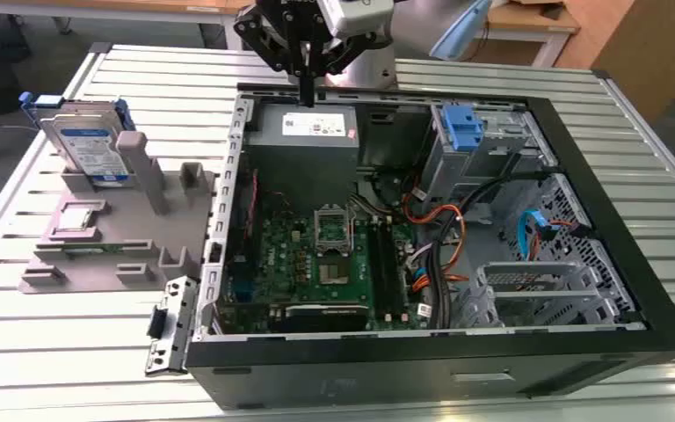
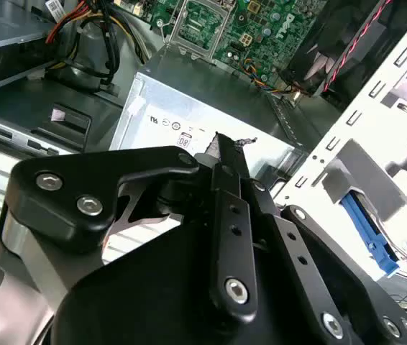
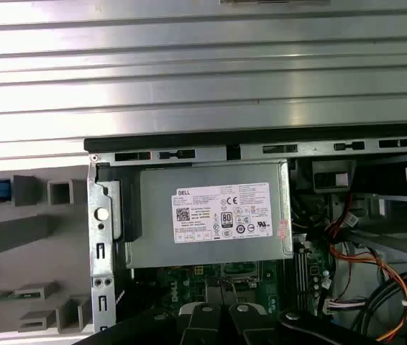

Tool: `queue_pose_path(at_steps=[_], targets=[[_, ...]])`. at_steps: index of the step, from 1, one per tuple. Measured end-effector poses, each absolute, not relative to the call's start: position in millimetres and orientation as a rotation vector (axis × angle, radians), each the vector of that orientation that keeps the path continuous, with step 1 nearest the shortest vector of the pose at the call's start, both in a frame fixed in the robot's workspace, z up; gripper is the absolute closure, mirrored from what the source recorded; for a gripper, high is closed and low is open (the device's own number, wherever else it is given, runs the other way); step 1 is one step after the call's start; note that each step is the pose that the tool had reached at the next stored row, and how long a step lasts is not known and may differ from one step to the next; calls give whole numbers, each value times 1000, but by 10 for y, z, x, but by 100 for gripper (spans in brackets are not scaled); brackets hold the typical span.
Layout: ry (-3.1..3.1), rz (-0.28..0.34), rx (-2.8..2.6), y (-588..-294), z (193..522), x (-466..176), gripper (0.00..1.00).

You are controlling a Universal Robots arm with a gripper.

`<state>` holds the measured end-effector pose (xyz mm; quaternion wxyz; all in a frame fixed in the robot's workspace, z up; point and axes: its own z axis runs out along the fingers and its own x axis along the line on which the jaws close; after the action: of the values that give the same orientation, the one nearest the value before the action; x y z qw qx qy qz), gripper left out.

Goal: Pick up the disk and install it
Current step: 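Reach for the disk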

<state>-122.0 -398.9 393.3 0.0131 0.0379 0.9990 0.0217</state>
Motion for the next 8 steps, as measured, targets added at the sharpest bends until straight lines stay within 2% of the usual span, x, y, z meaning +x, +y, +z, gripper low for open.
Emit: queue_pose_path(at_steps=[8], targets=[[3112, 68, 118, -3989, 3933, -1234, 90]])
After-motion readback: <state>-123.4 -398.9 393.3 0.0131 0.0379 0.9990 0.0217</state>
